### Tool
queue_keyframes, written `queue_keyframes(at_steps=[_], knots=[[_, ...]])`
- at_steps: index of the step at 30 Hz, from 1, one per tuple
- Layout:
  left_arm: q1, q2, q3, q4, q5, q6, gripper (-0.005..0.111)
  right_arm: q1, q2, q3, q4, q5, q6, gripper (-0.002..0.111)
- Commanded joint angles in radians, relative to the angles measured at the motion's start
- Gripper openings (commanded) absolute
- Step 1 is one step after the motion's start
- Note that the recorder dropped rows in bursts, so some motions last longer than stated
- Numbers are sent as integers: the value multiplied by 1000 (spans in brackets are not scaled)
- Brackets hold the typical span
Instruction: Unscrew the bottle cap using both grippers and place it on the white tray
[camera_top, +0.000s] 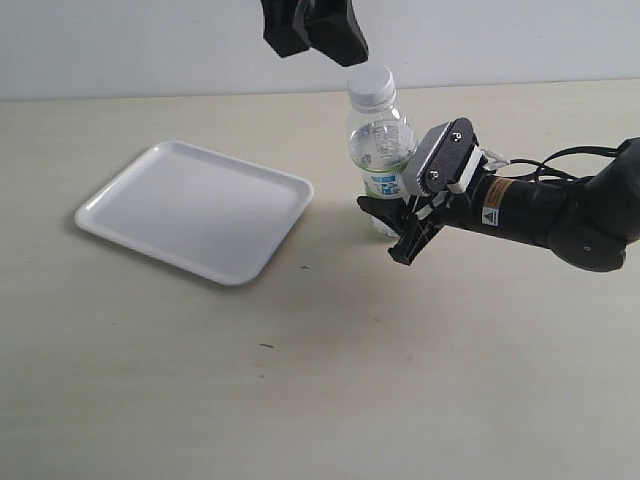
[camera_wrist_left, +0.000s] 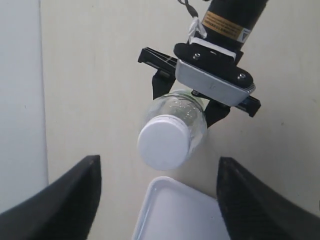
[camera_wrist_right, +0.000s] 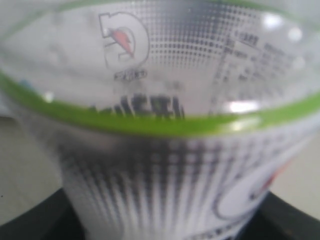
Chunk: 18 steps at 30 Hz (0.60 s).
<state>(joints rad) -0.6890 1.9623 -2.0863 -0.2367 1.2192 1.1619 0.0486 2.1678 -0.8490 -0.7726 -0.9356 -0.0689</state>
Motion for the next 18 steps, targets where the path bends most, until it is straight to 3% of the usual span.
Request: queue_keyframes(at_steps=[1, 18], knots=[[-7, 35, 0, -9, 2, 69, 68, -2, 12, 4, -7, 111, -12, 0], [-11, 123, 0, -9, -69, 88, 69, -2, 12, 4, -5, 111, -14, 0]])
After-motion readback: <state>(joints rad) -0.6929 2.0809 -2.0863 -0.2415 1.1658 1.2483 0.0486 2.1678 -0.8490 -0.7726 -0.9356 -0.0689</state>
